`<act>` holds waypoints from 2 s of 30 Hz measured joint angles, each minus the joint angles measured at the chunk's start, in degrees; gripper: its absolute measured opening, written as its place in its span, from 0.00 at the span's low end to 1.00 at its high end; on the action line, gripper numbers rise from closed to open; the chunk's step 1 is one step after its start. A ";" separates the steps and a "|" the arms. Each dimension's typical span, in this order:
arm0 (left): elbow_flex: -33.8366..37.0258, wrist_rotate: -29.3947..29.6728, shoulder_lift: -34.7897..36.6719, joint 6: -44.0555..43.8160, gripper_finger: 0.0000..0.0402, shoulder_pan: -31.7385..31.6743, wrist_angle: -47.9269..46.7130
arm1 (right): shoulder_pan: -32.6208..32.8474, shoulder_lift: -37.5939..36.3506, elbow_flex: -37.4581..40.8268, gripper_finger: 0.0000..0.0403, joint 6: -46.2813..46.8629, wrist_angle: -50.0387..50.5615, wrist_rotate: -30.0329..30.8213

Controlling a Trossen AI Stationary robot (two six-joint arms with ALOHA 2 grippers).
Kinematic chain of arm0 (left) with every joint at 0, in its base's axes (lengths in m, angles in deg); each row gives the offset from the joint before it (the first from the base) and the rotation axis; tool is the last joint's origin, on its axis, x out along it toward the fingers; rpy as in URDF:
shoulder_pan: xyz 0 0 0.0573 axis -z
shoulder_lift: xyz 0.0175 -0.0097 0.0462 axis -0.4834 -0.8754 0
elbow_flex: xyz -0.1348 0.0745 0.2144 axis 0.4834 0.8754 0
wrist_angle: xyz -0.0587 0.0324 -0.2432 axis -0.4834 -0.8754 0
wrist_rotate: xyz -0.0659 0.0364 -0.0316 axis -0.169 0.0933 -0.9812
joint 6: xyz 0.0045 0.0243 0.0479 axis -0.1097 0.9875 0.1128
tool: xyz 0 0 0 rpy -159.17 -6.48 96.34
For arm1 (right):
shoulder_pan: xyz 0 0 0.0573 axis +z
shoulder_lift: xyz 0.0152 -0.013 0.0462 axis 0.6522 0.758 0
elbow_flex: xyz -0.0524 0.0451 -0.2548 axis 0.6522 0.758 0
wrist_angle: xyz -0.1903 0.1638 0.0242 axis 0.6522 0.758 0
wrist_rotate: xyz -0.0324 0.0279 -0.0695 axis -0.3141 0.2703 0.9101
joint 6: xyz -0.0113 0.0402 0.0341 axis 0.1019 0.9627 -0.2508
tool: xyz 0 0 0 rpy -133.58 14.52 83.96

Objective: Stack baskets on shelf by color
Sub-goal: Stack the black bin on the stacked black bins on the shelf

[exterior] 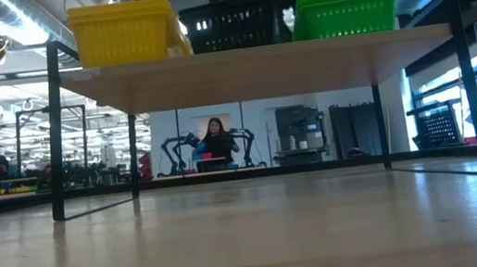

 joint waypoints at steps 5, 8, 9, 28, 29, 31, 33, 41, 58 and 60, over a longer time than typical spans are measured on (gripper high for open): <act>0.01 -0.18 0.00 -0.04 0.00 0.00 0.01 | 1.16 -2.25 -0.79 0.00 -7.91 -1.39 0.55; 0.00 -0.18 0.00 -0.08 0.00 -0.02 0.01 | 2.23 -2.26 -4.25 0.00 -11.84 2.61 0.30; 0.00 -0.18 0.00 -0.08 0.00 -0.02 0.01 | 2.57 -2.26 -5.84 0.00 -12.86 4.56 -0.38; 0.02 -18.85 0.00 14.17 0.00 0.05 0.01 | 10.76 13.20 -42.38 0.00 -12.21 41.29 -8.98; 0.00 -20.98 0.00 15.80 0.00 0.09 -0.01 | 11.08 14.27 -43.21 0.00 -12.92 42.26 -8.96; 0.00 -22.55 0.00 17.91 0.00 0.02 -0.22 | 11.77 16.14 -44.70 0.00 -14.22 43.96 -9.00; 0.01 -22.54 0.00 18.80 0.00 -0.05 -0.42 | 12.62 17.86 -45.65 0.00 -16.50 45.73 -9.03; 0.00 -22.61 0.00 19.06 0.00 -1.41 -0.79 | 15.82 22.85 -45.80 0.00 -22.54 46.92 -9.06; 0.00 -22.52 0.00 17.46 0.00 -1.95 -1.35 | 15.97 24.74 -45.52 0.00 -22.59 47.63 -8.93; 0.00 -22.52 0.00 17.39 0.00 -1.95 -1.35 | 15.95 24.74 -45.52 0.00 -22.69 48.10 -8.87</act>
